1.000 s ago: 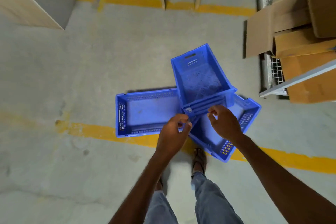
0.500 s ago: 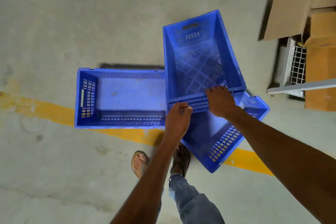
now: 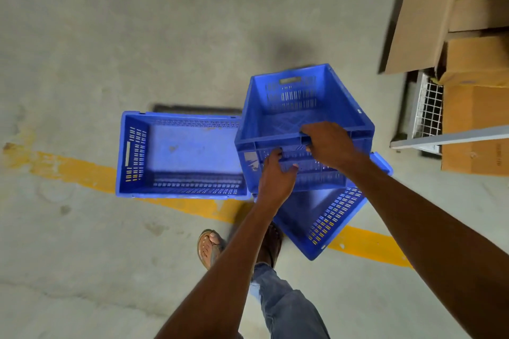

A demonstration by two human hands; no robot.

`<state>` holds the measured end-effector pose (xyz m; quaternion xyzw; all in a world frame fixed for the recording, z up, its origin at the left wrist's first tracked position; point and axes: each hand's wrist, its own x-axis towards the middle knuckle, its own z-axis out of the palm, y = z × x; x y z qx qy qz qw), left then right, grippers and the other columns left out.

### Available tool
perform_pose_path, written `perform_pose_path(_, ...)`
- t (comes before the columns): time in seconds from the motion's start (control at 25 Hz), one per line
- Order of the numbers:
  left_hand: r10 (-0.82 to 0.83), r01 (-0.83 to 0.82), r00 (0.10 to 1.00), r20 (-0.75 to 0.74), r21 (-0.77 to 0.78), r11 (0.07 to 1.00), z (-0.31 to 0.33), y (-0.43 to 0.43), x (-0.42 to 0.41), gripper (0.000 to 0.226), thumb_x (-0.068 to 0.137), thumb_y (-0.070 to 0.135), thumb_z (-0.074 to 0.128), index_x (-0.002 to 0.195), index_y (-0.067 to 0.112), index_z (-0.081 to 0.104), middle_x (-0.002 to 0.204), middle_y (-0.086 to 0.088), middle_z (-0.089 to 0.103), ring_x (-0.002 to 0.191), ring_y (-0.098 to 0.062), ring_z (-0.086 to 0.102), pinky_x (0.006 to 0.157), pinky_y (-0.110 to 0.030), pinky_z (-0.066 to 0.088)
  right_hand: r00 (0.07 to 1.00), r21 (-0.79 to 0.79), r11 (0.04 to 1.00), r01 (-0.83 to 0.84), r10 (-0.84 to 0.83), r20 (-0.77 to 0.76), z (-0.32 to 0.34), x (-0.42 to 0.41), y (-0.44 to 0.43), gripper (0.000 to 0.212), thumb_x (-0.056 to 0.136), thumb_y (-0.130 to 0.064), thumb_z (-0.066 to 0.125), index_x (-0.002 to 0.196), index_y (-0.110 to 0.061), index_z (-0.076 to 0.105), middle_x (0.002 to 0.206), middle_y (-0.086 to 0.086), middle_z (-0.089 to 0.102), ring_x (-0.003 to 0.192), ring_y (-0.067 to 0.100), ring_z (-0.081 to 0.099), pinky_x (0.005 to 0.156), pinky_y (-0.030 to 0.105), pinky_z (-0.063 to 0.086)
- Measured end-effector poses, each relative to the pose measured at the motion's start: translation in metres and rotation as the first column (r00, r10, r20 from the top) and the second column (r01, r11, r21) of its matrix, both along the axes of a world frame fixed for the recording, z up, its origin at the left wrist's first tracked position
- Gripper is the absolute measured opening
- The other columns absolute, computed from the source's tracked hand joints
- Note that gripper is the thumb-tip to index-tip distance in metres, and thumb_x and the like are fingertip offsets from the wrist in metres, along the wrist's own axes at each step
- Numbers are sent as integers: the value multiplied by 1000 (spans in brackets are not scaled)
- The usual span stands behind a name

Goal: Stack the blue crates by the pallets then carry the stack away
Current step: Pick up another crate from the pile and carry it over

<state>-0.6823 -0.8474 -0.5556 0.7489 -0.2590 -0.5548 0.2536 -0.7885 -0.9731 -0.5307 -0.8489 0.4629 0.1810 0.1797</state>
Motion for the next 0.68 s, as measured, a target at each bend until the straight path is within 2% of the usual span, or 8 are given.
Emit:
perform_pose_path(0.08,20,-20,1000,-3,-65,998,34,6,8,48,82,26,63,129,27,51,125,3,61,111,-20,62,96,-44,50,999,20,999,44,-44,22,41,2,4,16,85,-14,67,101,-18,65,95,8,71,91,34,66,64,32,43)
perform_pose_path(0.24,108,-91,992,60,-236,968,116,21,19,29,86,14,59,111,29,59,107,8,61,88,-11,60,76,-24,46,979,79,985,151,-160,125,130,-6,19,12,81,-23,69,89,-24,61,90,1,69,87,30,66,71,38,53)
perform_pose_path(0.4,198,-163,979,44,-408,898,199,29,20,34,98,23,58,132,22,60,113,6,57,102,-8,57,93,-21,45,882,227,939,258,-325,341,215,-15,34,11,75,-24,66,85,-19,65,80,2,69,79,20,65,71,38,52)
perform_pose_path(0.48,229,-180,971,60,-441,879,243,32,26,30,99,23,58,129,20,63,118,7,58,109,-8,56,94,-21,43,789,332,910,247,-388,476,258,-13,46,30,69,-31,64,89,-9,71,79,9,70,75,15,62,73,40,51)
perform_pose_path(0.52,246,-185,967,73,-462,867,261,35,28,23,98,22,59,120,22,66,120,7,58,110,-9,56,92,-20,42,715,417,878,236,-447,538,276,-9,54,32,71,-28,66,89,-2,71,80,10,70,77,14,59,73,37,50)
perform_pose_path(0.6,274,-195,958,90,-498,845,295,49,31,16,98,22,60,97,35,70,126,6,55,117,-12,55,90,-16,41,562,600,770,215,-600,570,309,-2,79,11,84,-3,67,88,8,68,80,5,66,80,11,57,75,24,44)
perform_pose_path(0.64,311,-206,944,111,-539,817,312,59,32,23,98,24,60,84,38,71,126,4,54,117,-16,55,91,-19,42,544,646,743,176,-620,565,326,4,92,12,89,8,59,81,4,66,75,-1,67,74,6,59,72,20,45)
perform_pose_path(0.68,343,-193,923,171,-566,801,325,70,33,24,98,26,60,80,37,73,123,3,53,115,-19,53,93,-26,44,530,670,731,128,-622,577,339,10,107,25,91,12,55,73,-3,62,67,-8,66,68,1,60,67,15,45)
